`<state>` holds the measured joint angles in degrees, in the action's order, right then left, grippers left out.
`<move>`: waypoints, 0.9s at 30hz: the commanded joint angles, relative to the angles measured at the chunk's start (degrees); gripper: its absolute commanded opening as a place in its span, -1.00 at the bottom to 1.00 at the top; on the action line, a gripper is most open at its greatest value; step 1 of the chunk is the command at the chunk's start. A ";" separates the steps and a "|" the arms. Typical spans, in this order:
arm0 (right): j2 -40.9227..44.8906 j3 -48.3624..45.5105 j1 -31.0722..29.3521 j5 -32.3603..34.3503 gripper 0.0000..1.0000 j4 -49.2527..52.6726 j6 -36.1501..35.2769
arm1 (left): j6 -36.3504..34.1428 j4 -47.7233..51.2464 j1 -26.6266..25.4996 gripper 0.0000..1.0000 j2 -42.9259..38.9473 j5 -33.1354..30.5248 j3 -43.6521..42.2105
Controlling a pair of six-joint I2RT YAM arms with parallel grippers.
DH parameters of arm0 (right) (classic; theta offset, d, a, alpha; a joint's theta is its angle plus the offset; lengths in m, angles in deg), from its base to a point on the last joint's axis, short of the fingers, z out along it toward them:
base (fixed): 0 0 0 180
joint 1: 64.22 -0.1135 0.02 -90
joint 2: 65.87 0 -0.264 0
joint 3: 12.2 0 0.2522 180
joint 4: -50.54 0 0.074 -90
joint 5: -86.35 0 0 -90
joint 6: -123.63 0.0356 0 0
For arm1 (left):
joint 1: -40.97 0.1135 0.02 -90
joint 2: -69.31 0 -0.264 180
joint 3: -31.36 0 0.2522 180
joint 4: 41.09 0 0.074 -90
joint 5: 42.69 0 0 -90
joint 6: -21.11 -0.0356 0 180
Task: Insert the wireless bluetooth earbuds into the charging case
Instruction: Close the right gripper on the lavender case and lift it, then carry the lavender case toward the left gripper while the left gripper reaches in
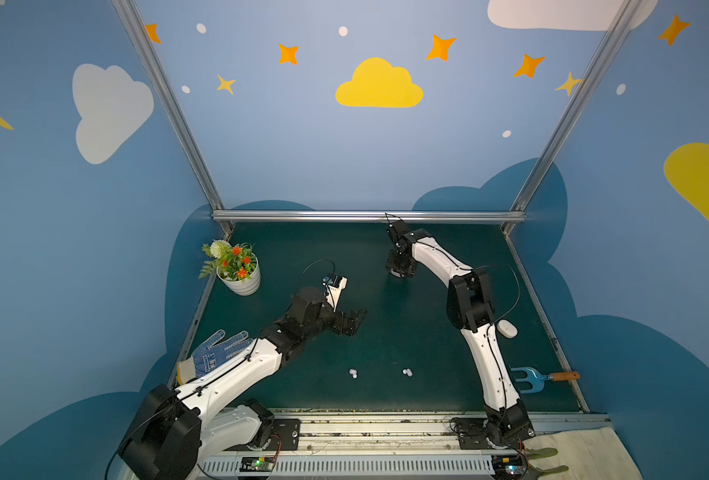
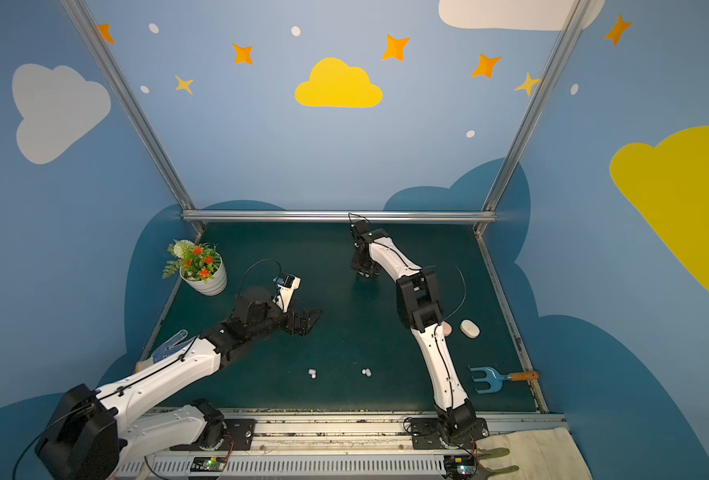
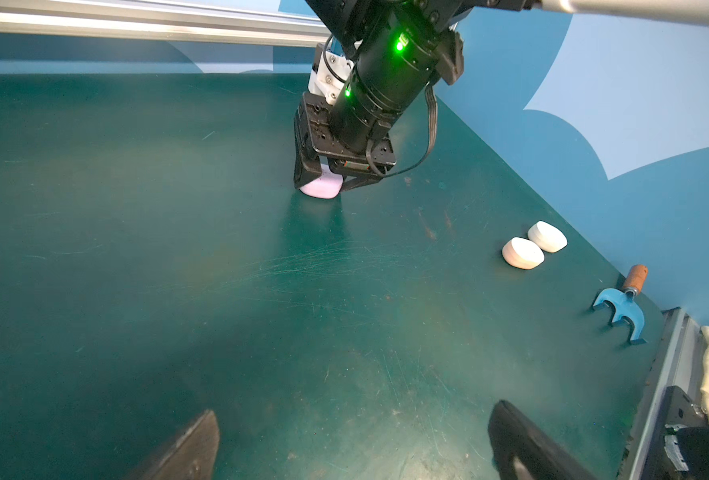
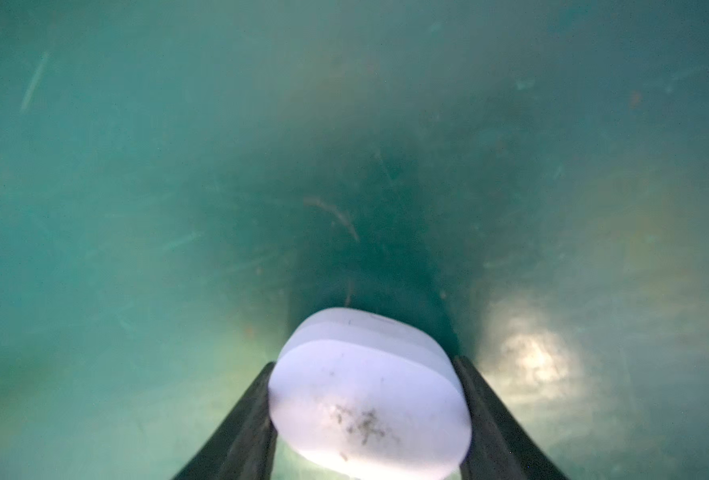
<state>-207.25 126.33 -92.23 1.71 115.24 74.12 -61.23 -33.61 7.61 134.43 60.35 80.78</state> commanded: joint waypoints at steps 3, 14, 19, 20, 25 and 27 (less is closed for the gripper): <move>8.92 -6.57 -1.30 -3.31 0.03 -0.75 -3.32 | -3.35 2.85 0.24 1.00 1.69 1.48 1.85; 30.31 -27.98 -3.43 -15.44 0.01 -6.29 -8.50 | -11.32 7.04 0.14 1.00 6.86 5.89 6.60; 39.43 -35.39 -4.97 -21.90 -0.01 -6.90 -10.54 | -16.58 8.73 -0.01 1.00 9.92 11.02 9.46; 41.21 -36.53 -5.32 -22.86 -0.01 -6.72 -10.93 | -17.46 8.29 -0.18 1.00 10.55 12.03 9.69; 48.81 -41.55 -7.08 -25.74 -0.02 -5.34 -11.73 | -20.35 3.48 -1.19 1.00 12.91 16.06 9.81; 51.38 -43.26 -7.79 -26.62 -0.03 -4.67 -11.84 | -21.24 0.30 -1.55 1.00 13.50 19.27 9.16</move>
<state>-159.17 84.54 -99.18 -21.87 109.20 63.65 -79.35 -28.76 6.53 147.50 74.25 89.81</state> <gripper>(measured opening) 0.580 0.997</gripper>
